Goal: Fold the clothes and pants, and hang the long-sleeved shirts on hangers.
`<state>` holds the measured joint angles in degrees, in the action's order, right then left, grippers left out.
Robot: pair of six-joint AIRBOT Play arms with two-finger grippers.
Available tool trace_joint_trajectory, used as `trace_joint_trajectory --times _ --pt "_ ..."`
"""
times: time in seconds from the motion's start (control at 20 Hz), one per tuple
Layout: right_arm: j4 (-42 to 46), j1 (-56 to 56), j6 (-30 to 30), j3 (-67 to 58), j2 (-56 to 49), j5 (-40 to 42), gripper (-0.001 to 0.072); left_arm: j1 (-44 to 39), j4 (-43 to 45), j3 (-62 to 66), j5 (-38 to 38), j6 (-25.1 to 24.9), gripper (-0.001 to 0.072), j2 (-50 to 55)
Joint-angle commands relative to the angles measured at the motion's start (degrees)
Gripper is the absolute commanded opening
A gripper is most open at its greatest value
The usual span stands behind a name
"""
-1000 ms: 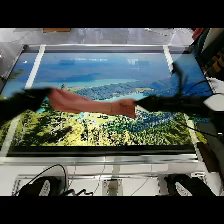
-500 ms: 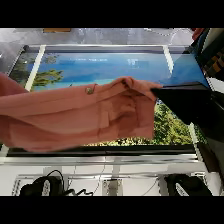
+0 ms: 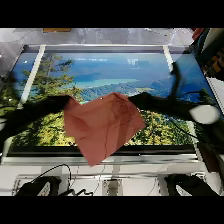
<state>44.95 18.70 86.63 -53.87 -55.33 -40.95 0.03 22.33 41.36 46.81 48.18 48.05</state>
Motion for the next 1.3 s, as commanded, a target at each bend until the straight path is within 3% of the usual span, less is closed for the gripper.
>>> trace_joint_trajectory --times 0.0,0.25,0.4,0.55,0.65,0.85,1.1,1.25 --pt "5.62 -1.38 1.25 2.47 -11.45 8.68 0.002 -8.74 -0.85 -1.84 -9.77 -1.46 0.0004 15.47" --pt "7.19 -8.0 0.74 1.42 -12.9 0.52 0.002 -9.94 -2.27 -0.46 -6.27 4.33 0.0004 15.23" --pt "11.47 -12.79 -1.31 -1.97 -12.9 -13.46 0.002 -9.86 5.81 -0.44 2.36 16.96 0.0003 11.39" --pt "14.1 -15.26 -7.5 -3.08 -12.96 -29.55 0.002 -10.21 17.64 -0.48 18.51 29.64 0.0004 9.33" --pt "17.86 -14.82 -8.39 -3.02 -13.27 -34.27 0.002 -11.39 23.04 -0.9 23.39 34.86 0.0004 9.49" --pt "20.26 -14.49 -8.35 -1.53 -13.94 -31.01 0.0021 -15.89 27.47 -5.09 19.17 36.28 0.0005 9.6" --pt "20.65 -14.49 -8.37 3.1 -14.01 -26.86 0.0021 -17.05 29.0 -8.26 18.95 44.78 0.0005 9.6" --pt "21.35 -14.49 -8.35 4.42 -14.01 -23.87 0.0021 -20.63 28.24 -9.53 18.95 45.7 0.0005 9.6"
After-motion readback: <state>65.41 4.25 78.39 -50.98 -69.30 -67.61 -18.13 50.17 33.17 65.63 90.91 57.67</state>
